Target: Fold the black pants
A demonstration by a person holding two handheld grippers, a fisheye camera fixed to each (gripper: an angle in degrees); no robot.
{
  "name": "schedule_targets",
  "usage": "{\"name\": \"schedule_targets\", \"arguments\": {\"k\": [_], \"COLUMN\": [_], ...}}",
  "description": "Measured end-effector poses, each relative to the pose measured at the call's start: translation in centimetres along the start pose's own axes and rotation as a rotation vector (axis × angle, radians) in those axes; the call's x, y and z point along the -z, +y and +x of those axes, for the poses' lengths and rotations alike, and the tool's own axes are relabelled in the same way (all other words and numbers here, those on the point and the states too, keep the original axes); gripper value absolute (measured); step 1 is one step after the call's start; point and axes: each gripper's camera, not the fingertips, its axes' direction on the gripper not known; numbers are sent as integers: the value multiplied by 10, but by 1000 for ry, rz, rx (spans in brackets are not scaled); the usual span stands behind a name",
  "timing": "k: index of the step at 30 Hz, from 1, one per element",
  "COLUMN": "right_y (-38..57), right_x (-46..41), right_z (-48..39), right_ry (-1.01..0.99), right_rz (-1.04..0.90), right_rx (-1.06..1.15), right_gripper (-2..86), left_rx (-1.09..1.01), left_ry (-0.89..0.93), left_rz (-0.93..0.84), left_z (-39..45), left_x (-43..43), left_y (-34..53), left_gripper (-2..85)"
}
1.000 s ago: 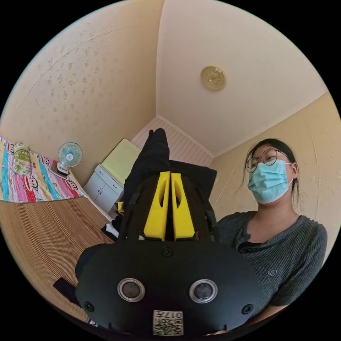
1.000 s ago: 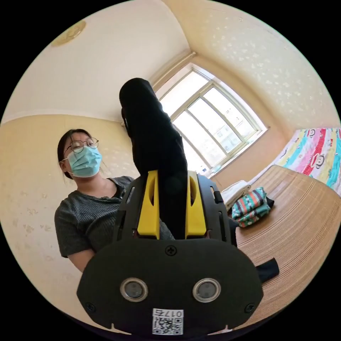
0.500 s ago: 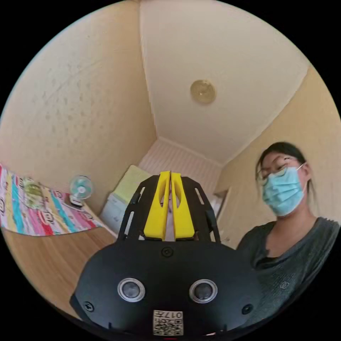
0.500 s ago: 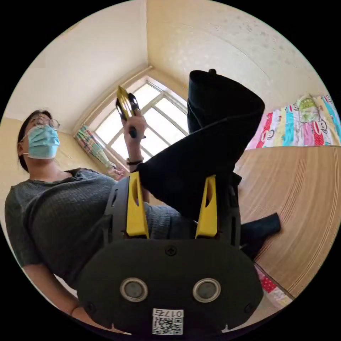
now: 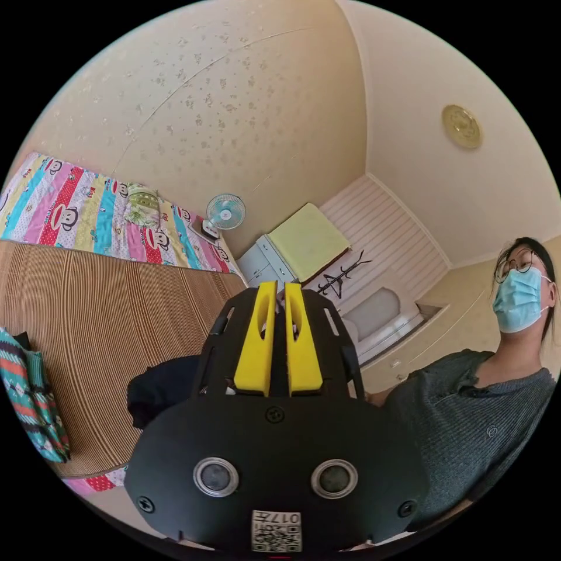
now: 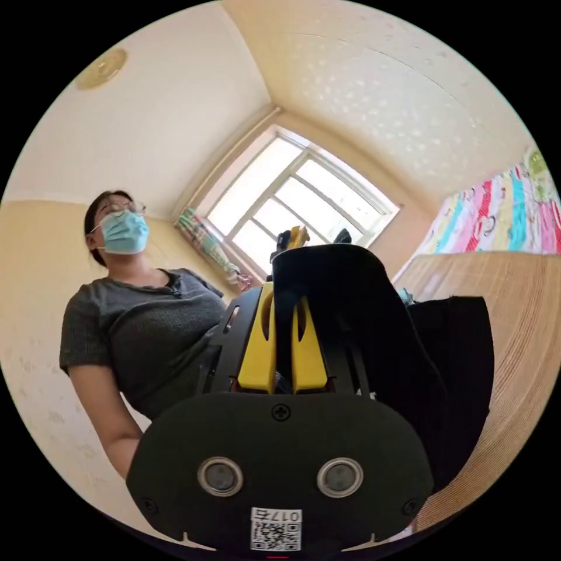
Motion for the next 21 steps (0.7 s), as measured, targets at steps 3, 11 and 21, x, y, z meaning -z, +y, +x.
{"name": "schedule_targets", "arguments": {"k": [3, 11, 21], "right_y": [-46, -104, -97], "right_x": [7, 17, 4], "right_z": [-80, -186, -264], "right_ry": [-383, -1012, -1066], "right_rz": [32, 214, 197], "right_rx": [449, 1024, 1089], "right_gripper": [9, 10, 7], "left_rx": [-28, -227, -312], "left_ry": [-20, 144, 700], "left_rz": [-61, -195, -80], "left_z": [14, 90, 107], "left_x": [-14, -66, -70], "left_y": [13, 5, 53], "left_gripper": [58, 159, 182]}}
